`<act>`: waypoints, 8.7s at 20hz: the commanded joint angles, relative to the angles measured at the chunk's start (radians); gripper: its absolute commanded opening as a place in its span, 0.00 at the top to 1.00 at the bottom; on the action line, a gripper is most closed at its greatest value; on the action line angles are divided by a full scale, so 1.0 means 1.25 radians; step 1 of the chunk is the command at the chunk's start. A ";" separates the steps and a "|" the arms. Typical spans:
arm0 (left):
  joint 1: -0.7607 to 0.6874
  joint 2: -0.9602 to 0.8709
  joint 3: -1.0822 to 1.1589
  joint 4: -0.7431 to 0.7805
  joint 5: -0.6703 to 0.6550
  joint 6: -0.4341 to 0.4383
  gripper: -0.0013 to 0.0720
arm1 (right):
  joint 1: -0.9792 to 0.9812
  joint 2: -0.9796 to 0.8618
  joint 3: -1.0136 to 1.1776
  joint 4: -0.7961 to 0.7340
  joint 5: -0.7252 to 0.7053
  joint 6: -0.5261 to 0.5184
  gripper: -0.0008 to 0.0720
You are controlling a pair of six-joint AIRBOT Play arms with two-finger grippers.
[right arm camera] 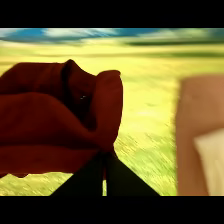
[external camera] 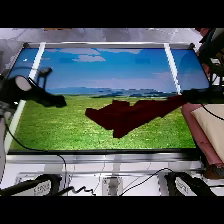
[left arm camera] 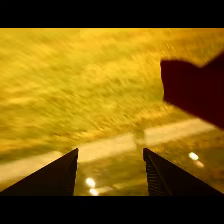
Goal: Fold the clothes and pants, and hang the long-sleeved shirts on hangers.
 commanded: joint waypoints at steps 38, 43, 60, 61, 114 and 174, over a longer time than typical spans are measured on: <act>0.026 0.376 0.104 -0.325 0.554 0.240 0.94 | -0.041 0.287 0.066 0.047 -0.156 -0.005 0.98; 0.071 0.560 0.104 -0.294 0.559 0.240 0.94 | -0.040 0.378 0.132 0.066 -0.160 -0.005 0.98; 0.071 0.628 0.023 -0.069 0.443 0.167 0.94 | -0.040 0.323 0.173 0.300 -0.156 -0.005 0.98; 0.070 0.584 0.003 -0.069 0.405 0.167 0.94 | -0.040 0.258 0.173 0.323 -0.155 -0.006 0.98; 0.278 0.057 -0.260 -0.120 0.049 0.135 0.13 | -0.116 -0.142 -0.549 0.584 -0.198 -0.250 0.45; 0.232 0.134 -0.406 -0.370 0.409 0.164 0.02 | -0.040 -0.149 -0.319 0.478 -0.414 -0.127 0.17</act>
